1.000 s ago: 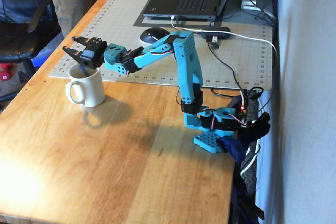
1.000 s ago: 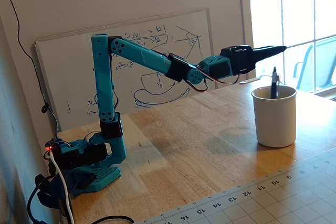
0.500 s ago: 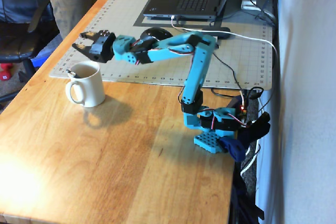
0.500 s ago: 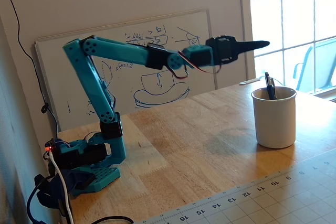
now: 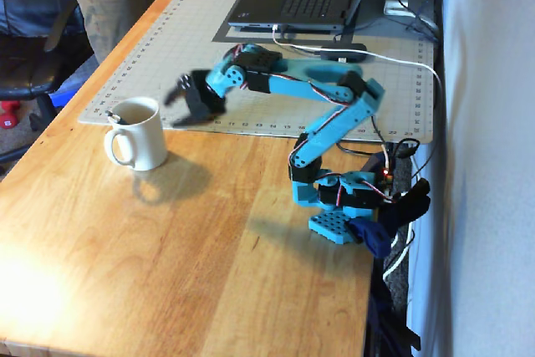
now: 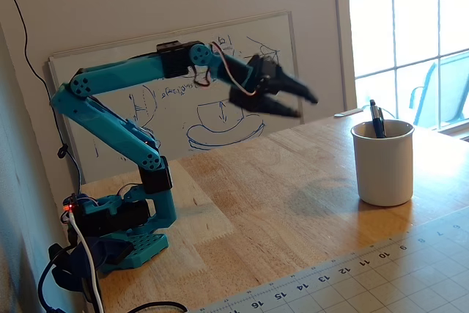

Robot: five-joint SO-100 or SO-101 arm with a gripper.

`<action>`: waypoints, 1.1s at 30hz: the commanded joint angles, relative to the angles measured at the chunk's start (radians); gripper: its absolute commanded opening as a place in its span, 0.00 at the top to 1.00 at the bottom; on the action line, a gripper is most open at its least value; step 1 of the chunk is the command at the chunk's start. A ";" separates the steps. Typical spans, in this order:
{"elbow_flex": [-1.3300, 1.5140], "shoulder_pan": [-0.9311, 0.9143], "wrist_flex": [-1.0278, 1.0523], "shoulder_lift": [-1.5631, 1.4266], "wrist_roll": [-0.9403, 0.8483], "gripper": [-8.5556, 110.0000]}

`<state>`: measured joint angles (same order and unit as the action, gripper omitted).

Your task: Grasp a pen and put it in a mug.

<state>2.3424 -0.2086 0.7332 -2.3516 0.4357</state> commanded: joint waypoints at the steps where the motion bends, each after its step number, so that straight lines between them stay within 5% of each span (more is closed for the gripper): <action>1: 0.049 0.009 0.218 -0.163 -0.138 0.79; 17: 0.528 0.011 0.430 -0.627 -0.331 0.80; 33: 0.742 0.012 0.445 -0.939 -0.476 0.91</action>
<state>3.0864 -0.2056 1.1781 -3.2490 -0.0215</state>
